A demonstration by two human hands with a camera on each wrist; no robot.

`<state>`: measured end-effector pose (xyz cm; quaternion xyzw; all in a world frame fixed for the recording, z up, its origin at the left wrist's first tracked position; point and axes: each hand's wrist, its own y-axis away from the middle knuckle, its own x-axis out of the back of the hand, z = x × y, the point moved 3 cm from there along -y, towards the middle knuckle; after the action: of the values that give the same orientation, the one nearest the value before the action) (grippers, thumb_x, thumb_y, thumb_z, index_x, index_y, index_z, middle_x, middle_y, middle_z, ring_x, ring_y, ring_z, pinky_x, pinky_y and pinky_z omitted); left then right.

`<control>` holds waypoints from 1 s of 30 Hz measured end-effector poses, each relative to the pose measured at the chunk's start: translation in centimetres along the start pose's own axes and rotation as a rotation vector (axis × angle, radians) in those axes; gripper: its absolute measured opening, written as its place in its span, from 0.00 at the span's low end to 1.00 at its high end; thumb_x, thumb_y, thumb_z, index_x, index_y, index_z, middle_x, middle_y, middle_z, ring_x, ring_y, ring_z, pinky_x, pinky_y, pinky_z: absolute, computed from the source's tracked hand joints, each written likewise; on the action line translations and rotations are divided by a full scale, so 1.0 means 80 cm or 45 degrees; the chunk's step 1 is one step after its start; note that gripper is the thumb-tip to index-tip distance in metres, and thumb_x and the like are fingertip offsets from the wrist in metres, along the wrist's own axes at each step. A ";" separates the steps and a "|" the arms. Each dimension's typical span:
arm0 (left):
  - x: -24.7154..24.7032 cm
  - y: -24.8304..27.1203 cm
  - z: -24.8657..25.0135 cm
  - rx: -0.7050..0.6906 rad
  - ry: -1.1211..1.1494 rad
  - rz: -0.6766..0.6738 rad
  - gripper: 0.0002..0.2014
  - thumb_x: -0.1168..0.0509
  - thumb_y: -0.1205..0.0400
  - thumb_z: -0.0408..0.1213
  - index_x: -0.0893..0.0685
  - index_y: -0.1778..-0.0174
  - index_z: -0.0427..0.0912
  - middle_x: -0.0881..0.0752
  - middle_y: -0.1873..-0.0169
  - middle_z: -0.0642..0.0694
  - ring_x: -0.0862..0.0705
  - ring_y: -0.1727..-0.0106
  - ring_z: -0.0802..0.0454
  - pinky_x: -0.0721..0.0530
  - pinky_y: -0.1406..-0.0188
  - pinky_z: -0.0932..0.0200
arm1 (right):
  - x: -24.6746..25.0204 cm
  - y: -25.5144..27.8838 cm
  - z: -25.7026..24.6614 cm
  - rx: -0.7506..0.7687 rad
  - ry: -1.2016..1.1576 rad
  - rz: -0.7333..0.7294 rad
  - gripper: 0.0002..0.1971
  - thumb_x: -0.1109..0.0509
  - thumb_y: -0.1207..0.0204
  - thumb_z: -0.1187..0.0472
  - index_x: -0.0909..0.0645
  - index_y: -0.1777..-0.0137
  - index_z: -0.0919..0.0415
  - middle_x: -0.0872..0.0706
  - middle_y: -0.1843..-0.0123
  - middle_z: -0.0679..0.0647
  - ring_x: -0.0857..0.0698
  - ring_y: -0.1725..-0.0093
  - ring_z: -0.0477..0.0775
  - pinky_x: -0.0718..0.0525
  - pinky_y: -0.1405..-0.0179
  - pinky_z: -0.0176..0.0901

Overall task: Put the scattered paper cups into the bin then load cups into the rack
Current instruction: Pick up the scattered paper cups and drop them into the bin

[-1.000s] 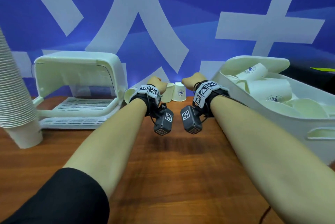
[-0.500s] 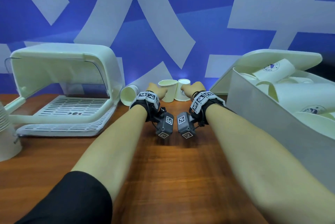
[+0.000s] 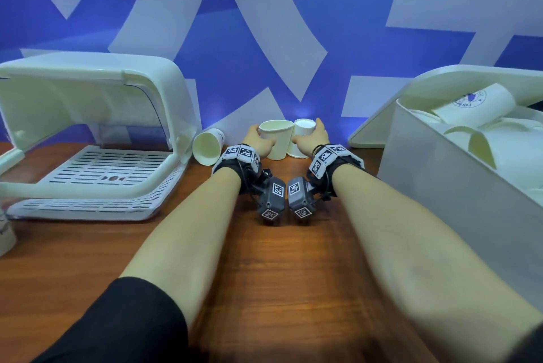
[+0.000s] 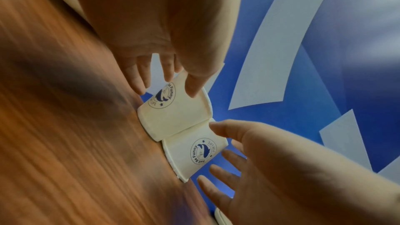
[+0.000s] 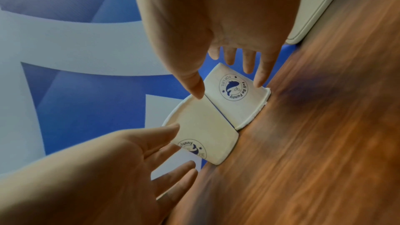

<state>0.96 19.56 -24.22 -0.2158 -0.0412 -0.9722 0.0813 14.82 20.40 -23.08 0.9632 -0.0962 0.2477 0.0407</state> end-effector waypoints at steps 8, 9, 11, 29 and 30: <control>-0.006 -0.017 -0.013 -0.067 0.004 0.018 0.24 0.33 0.21 0.35 0.26 0.27 0.41 0.20 0.35 0.40 0.18 0.38 0.42 0.21 0.47 0.56 | -0.006 -0.022 0.011 -0.019 0.273 -0.002 0.41 0.29 0.25 0.53 0.47 0.16 0.48 0.40 0.21 0.60 0.37 0.22 0.65 0.39 0.22 0.55; -0.007 -0.020 -0.015 -0.066 -0.017 0.017 0.24 0.31 0.21 0.37 0.24 0.28 0.40 0.20 0.33 0.40 0.18 0.36 0.43 0.22 0.46 0.58 | -0.007 -0.024 0.012 -0.030 0.295 0.002 0.40 0.28 0.26 0.52 0.44 0.17 0.48 0.39 0.22 0.61 0.36 0.22 0.65 0.38 0.22 0.55; -0.008 -0.021 -0.018 -0.045 -0.028 0.013 0.24 0.30 0.21 0.39 0.24 0.29 0.38 0.20 0.33 0.40 0.19 0.34 0.44 0.24 0.45 0.60 | -0.008 -0.027 0.014 -0.041 0.270 0.027 0.38 0.27 0.27 0.51 0.40 0.20 0.49 0.37 0.22 0.60 0.35 0.23 0.63 0.37 0.23 0.53; -0.003 -0.007 -0.018 0.019 0.061 -0.069 0.24 0.30 0.22 0.51 0.19 0.36 0.38 0.16 0.46 0.45 0.18 0.49 0.47 0.20 0.57 0.59 | 0.000 0.004 0.007 -0.067 0.041 -0.133 0.29 0.21 0.35 0.50 0.22 0.37 0.62 0.17 0.48 0.55 0.18 0.50 0.55 0.21 0.55 0.44; -0.001 -0.004 -0.018 0.039 0.071 -0.064 0.26 0.30 0.23 0.53 0.19 0.37 0.38 0.16 0.46 0.44 0.17 0.49 0.46 0.20 0.57 0.58 | 0.002 0.010 0.005 -0.065 0.018 -0.161 0.28 0.21 0.35 0.50 0.23 0.39 0.62 0.17 0.49 0.55 0.17 0.51 0.55 0.21 0.56 0.44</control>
<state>0.40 19.73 -25.55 -0.1863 -0.0593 -0.9788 0.0615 14.99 19.50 -23.30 0.9643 -0.0411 0.2488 0.0813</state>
